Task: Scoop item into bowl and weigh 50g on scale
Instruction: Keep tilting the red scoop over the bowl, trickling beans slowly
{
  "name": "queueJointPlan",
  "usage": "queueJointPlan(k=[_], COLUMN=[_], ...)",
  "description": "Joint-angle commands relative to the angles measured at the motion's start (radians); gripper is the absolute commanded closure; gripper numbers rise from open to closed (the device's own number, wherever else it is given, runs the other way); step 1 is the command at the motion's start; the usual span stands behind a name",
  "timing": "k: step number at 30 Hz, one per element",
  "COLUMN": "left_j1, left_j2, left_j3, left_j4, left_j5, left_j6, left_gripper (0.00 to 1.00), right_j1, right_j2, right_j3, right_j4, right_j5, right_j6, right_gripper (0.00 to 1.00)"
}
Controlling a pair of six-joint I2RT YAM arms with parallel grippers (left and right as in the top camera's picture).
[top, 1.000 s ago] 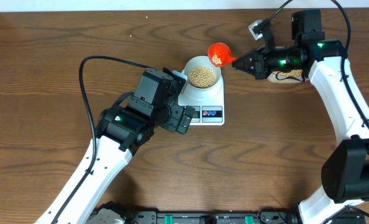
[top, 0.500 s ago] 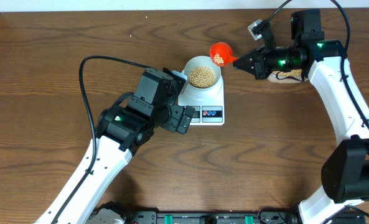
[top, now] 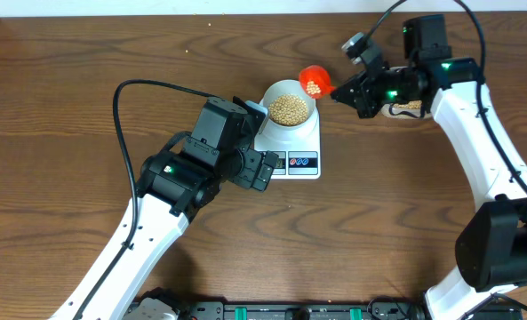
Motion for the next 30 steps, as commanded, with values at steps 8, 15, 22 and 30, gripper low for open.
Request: queueJointPlan(k=[8, 15, 22, 30], left_j1=[0.003, 0.003, 0.003, 0.003], left_j2=[0.008, 0.008, 0.008, 0.008], left_j3=[-0.003, -0.003, -0.003, -0.003], left_j4=[-0.006, -0.006, -0.006, -0.006], left_j5=[0.006, 0.006, 0.006, 0.006], left_j6=[0.014, 0.014, 0.014, 0.014], left_gripper=[0.02, 0.02, 0.02, 0.02], right_j1=[0.069, 0.071, 0.071, 0.071], right_j2=[-0.02, -0.019, -0.019, -0.019], right_j3=[0.001, 0.001, 0.001, 0.001], right_j4=[0.01, 0.035, 0.068, 0.079], right_j5=[0.15, 0.154, 0.155, 0.155], right_j6=[-0.11, -0.117, -0.133, -0.135], right_gripper=[0.99, 0.99, 0.99, 0.99])
